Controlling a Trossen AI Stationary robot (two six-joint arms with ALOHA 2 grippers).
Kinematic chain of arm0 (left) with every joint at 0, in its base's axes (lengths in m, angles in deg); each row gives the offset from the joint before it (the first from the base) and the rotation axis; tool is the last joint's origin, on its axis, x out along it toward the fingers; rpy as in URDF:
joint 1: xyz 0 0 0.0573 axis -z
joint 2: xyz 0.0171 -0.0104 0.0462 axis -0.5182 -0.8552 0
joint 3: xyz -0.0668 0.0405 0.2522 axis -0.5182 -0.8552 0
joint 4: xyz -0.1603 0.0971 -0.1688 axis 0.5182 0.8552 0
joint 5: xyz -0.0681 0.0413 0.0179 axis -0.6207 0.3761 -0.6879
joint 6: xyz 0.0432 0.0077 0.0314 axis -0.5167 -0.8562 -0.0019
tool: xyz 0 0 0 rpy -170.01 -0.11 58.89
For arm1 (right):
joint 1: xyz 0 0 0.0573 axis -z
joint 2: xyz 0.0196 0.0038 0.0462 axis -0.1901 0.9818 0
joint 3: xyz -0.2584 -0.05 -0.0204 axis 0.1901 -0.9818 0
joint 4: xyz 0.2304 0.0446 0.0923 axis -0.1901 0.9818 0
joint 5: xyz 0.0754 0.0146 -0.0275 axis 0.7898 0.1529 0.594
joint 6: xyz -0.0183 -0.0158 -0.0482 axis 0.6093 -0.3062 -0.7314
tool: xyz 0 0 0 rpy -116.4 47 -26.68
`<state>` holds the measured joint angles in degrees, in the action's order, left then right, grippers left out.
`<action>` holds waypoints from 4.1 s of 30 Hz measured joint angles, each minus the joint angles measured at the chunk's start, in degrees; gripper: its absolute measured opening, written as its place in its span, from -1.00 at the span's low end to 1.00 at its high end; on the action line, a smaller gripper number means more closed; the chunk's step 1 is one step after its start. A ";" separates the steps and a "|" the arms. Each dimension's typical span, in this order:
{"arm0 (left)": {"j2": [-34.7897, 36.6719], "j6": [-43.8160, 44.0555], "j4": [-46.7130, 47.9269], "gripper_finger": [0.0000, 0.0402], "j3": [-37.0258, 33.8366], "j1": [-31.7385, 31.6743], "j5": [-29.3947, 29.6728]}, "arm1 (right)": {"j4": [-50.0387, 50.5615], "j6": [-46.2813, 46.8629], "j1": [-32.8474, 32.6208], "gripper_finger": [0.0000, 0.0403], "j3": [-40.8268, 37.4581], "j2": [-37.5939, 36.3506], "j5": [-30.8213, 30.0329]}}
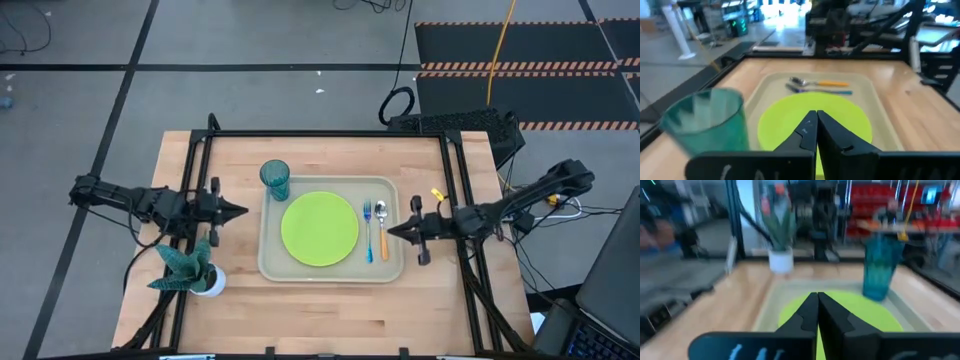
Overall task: Pick and place plate/cup/fork/spoon on tray
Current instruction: Return to Home Position
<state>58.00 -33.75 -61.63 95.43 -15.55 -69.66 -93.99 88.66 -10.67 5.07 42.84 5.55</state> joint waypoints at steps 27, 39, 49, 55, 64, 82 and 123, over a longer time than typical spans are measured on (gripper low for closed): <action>12.20 0.40 -15.27 -0.99 -15.91 -15.96 -20.65 | -4.44 1.88 0.17 -1.00 -4.68 -2.74 2.90; 10.78 0.15 -15.23 -0.99 -15.89 -16.06 -20.09 | 5.51 7.52 2.34 -1.00 -5.26 -7.47 -1.21; 10.69 1.15 -14.33 -0.99 -15.89 -16.06 -20.13 | 2.18 3.30 7.40 -1.00 -7.26 -7.48 7.30; 10.69 1.17 -14.90 -0.99 -15.89 -16.06 -20.13 | -2.25 -0.72 13.01 -1.00 -7.37 -7.63 15.08; 10.67 2.48 -14.02 -0.99 -15.87 -15.91 -20.53 | 8.55 2.24 16.74 -1.00 -7.06 -16.09 17.82; 9.88 4.88 -13.65 -0.98 -15.83 -15.89 -20.57 | 32.62 5.91 16.68 -1.00 -5.76 -37.95 16.44; 5.79 0.42 -14.24 -0.89 -15.87 -15.96 -20.07 | 29.53 5.12 16.65 -1.00 -7.50 -37.01 13.12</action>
<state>63.79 -33.32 -75.87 79.56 -31.51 -89.73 -64.47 93.78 5.99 -2.43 5.83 18.68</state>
